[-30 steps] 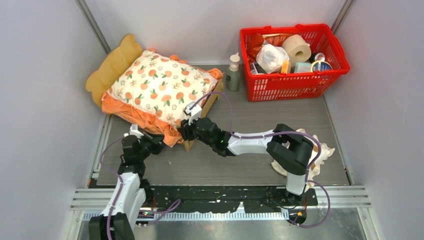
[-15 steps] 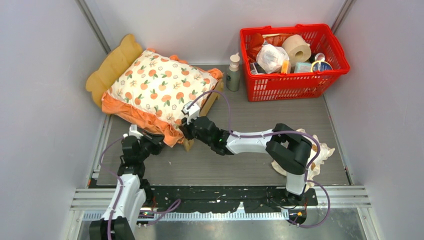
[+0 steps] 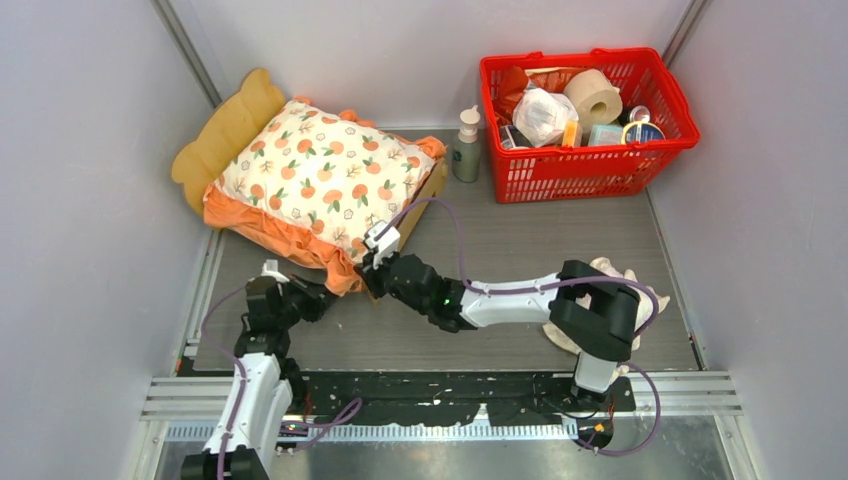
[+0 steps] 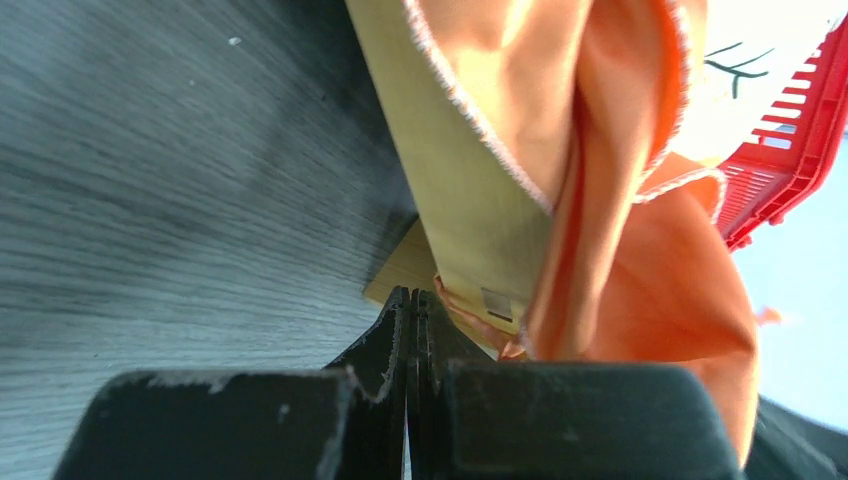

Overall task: Set up the pet bed
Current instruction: Tie the ropes to the bed frame.

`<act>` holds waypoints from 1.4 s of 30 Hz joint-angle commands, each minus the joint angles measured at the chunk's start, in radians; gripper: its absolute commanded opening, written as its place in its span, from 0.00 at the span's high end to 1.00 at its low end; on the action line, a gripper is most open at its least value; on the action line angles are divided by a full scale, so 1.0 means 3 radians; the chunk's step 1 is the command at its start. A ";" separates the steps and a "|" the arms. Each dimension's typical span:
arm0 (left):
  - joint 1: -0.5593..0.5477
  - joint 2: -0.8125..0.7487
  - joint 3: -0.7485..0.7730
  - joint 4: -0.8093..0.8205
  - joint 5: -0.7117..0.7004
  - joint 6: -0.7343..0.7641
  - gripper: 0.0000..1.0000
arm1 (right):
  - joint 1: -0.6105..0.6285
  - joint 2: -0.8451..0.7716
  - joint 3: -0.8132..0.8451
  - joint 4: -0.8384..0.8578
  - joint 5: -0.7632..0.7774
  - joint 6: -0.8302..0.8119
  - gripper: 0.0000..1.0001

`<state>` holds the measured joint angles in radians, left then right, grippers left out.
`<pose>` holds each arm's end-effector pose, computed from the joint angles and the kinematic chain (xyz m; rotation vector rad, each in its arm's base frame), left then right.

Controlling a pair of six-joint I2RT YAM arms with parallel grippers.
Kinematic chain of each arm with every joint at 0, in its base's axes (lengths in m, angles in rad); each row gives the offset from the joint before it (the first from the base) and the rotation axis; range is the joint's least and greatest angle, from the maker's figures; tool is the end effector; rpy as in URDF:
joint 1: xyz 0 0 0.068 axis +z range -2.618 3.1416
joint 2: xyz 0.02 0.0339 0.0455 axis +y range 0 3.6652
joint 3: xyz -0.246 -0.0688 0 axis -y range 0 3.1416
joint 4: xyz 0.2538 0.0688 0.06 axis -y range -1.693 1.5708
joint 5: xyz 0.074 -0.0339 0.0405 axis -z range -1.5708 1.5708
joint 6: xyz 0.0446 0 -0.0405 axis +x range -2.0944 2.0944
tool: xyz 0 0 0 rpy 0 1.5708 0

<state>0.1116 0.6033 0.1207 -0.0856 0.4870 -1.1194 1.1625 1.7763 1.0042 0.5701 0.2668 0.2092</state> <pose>0.1670 -0.0023 0.1274 -1.0500 2.0158 -1.0858 0.1730 0.3703 0.1968 -0.6571 1.7063 0.7505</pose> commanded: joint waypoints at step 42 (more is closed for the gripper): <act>0.0007 -0.0129 0.0293 -0.0503 -0.0279 0.0315 1.00 | 0.0829 0.0470 0.0447 -0.0805 0.2023 0.0432 0.95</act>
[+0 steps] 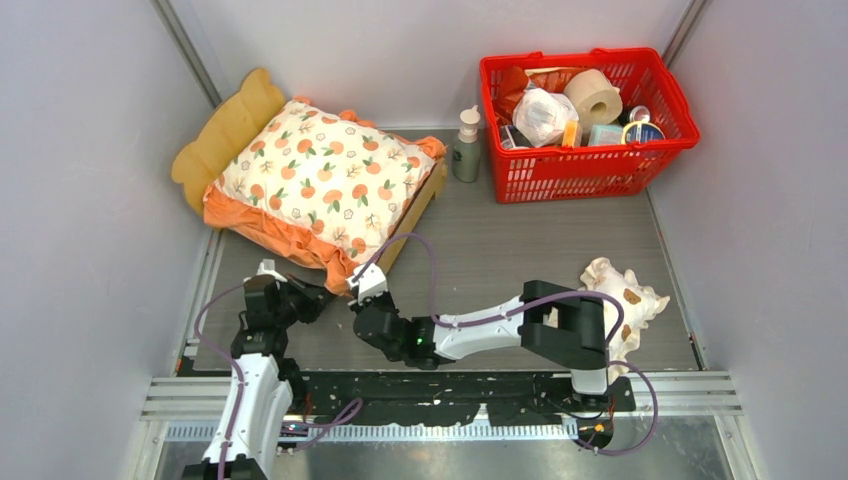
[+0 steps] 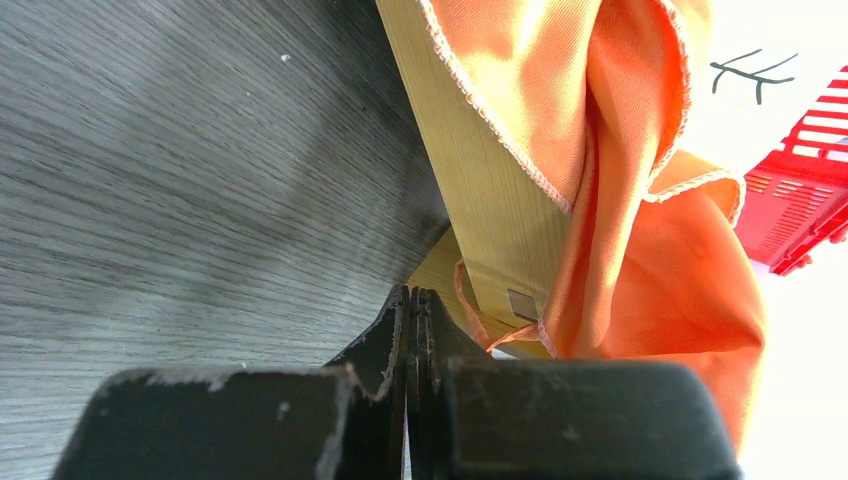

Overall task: Set up the pet bed
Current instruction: Tie the ropes to the bed frame.

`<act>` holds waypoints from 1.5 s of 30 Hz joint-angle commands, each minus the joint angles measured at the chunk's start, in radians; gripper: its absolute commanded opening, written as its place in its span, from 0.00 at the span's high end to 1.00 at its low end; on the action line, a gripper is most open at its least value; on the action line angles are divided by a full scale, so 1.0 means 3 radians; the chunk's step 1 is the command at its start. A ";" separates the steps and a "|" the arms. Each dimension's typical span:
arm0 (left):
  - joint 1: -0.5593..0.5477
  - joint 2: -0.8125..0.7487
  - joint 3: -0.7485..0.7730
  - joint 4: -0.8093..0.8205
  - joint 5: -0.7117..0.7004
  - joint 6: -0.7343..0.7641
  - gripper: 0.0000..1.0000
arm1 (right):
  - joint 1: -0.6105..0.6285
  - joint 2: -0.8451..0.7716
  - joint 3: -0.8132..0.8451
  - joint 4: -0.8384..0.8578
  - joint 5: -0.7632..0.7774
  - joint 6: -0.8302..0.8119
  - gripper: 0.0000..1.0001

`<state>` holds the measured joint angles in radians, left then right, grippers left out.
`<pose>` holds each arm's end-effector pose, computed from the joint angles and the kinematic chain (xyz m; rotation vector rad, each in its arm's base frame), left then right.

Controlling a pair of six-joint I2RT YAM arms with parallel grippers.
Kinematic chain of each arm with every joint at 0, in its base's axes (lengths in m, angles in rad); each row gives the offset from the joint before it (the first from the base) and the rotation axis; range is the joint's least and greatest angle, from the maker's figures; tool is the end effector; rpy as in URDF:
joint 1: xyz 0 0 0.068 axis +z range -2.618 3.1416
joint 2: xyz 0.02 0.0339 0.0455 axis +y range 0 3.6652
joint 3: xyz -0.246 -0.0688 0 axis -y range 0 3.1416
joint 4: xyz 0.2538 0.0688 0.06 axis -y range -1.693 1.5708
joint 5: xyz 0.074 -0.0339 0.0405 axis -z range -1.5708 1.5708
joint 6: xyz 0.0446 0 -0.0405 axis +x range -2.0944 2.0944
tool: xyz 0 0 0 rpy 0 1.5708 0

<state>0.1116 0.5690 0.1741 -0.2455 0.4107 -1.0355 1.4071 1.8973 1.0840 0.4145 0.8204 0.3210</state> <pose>0.1632 0.0004 0.1351 -1.0501 2.0704 -0.9470 0.0995 0.4023 0.1628 -0.4811 1.7939 0.3969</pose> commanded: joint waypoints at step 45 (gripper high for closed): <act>0.0047 -0.0001 0.0020 0.0058 -0.0072 -0.0108 1.00 | -0.0096 0.0424 0.0395 0.0170 -0.0023 -0.1435 0.95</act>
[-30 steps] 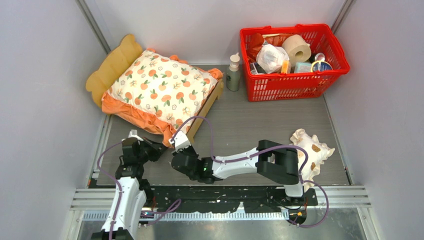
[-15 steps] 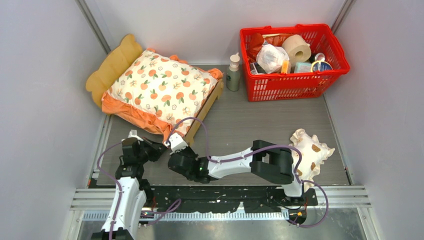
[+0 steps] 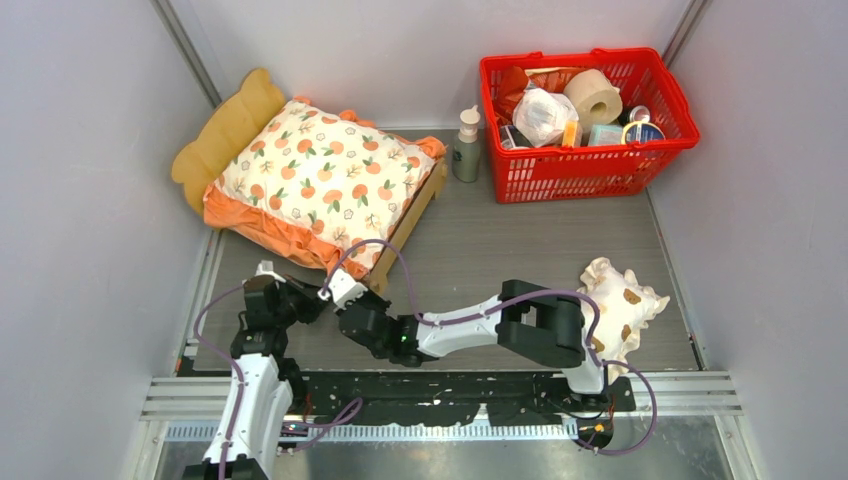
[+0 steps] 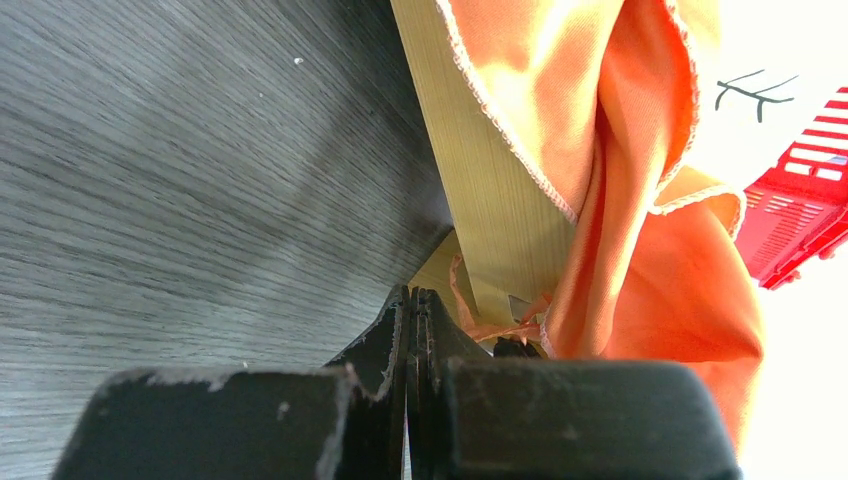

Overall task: Set up the pet bed
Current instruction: Tie the ropes to the bed frame.

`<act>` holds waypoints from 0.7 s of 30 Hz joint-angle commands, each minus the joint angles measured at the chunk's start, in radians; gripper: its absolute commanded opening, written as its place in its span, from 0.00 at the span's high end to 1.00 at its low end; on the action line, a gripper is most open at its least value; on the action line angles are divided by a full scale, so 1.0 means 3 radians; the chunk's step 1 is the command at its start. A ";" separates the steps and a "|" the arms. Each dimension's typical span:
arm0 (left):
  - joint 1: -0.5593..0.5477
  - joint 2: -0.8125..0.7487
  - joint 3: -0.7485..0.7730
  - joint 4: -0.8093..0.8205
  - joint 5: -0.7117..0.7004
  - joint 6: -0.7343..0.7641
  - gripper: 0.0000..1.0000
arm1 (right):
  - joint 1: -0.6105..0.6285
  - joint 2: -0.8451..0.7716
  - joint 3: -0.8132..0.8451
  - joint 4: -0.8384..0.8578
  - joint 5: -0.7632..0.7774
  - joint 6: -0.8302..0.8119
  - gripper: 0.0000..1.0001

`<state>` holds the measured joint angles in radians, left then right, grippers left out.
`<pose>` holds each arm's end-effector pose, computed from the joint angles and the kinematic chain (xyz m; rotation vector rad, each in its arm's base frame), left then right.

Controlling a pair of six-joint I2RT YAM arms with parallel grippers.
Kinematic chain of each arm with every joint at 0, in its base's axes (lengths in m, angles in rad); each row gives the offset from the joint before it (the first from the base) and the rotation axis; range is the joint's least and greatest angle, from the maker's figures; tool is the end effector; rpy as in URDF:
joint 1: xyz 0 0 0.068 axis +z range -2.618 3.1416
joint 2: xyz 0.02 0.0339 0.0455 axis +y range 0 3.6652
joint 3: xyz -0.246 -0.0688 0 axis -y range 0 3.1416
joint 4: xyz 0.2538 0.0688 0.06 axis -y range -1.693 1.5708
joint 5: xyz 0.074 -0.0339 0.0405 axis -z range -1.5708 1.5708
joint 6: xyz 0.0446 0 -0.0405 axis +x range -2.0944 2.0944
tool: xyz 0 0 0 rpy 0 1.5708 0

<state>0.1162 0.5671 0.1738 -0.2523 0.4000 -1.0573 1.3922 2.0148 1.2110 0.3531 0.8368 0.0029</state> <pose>0.1628 0.0015 0.1346 -1.0880 2.0596 -0.9427 0.1105 0.4256 0.1493 -0.7665 1.7039 0.1115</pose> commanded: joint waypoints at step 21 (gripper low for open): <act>0.0039 0.0061 0.0018 0.0100 -0.0065 -0.0049 1.00 | -0.0154 0.0095 -0.0587 0.1766 -0.0911 -0.1842 0.95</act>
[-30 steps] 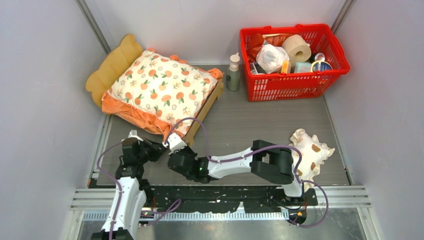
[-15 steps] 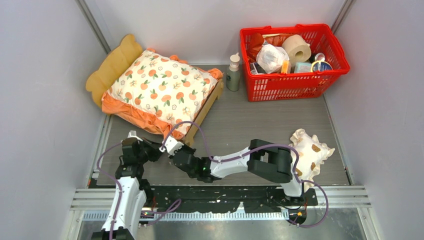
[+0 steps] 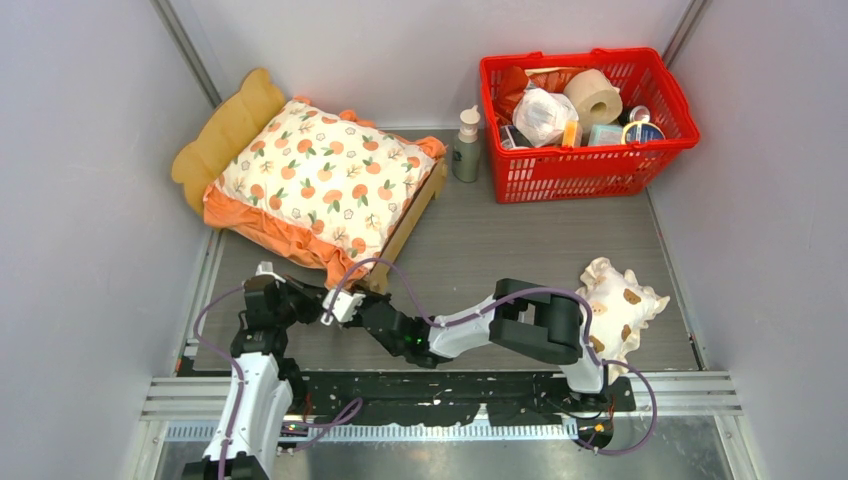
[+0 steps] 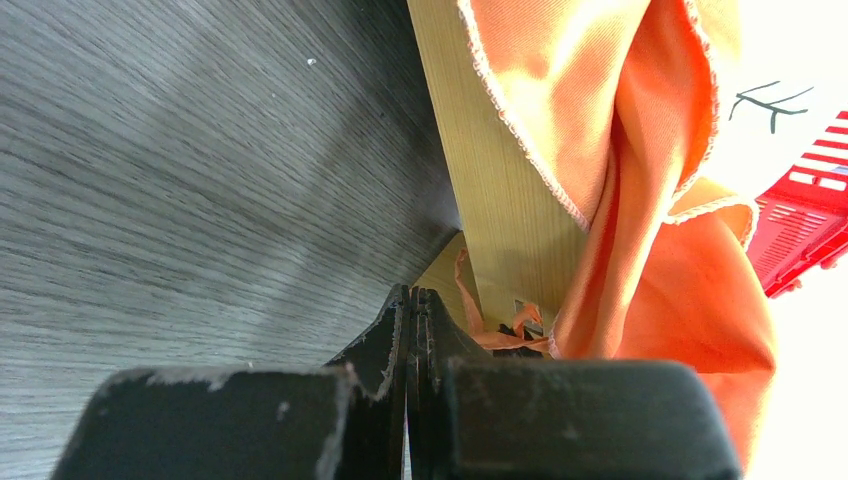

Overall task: Set up the pet bed
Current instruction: Tie the ropes to the bed frame.

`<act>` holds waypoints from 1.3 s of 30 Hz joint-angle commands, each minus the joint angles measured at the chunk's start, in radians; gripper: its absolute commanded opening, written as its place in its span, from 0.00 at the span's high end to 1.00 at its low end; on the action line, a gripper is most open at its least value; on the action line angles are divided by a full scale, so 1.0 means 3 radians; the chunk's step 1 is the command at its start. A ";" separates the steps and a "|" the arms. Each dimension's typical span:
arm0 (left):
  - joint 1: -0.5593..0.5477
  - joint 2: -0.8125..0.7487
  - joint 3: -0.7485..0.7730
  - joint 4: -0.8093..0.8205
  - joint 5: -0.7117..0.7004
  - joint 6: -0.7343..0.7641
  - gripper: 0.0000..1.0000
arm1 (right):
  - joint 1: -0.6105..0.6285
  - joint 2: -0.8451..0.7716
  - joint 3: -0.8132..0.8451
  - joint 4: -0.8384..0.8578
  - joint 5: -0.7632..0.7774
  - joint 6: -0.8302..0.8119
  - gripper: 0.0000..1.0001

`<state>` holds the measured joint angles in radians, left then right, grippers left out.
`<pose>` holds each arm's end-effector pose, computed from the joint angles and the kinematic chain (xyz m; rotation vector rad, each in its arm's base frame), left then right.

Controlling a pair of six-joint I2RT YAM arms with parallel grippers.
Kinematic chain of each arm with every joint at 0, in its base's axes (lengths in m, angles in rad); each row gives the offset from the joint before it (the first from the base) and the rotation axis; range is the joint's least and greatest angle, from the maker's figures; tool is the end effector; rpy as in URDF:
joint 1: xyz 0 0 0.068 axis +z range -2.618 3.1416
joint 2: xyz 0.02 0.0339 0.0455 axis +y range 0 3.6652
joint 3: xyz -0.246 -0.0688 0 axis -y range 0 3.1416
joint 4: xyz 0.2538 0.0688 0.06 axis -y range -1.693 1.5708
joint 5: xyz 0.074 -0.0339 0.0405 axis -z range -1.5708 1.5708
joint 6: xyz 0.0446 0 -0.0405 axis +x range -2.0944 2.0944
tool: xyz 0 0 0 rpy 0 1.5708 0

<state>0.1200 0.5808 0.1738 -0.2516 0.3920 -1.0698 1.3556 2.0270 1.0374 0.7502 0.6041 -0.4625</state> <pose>0.1631 0.0025 0.1326 -1.1190 2.0592 -0.9351 0.1156 0.4102 0.1289 -1.0968 1.3870 0.0998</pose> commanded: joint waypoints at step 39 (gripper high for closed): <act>0.0526 -0.0228 0.0669 -0.0502 0.0116 0.0971 0.77 | -0.0093 0.0077 -0.0217 0.0898 -0.0488 -0.0737 0.95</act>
<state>0.2668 0.5381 0.3954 -0.5358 0.2966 -0.8528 1.3327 2.0514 0.9703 0.9539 0.4679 -0.6788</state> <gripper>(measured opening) 0.246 0.060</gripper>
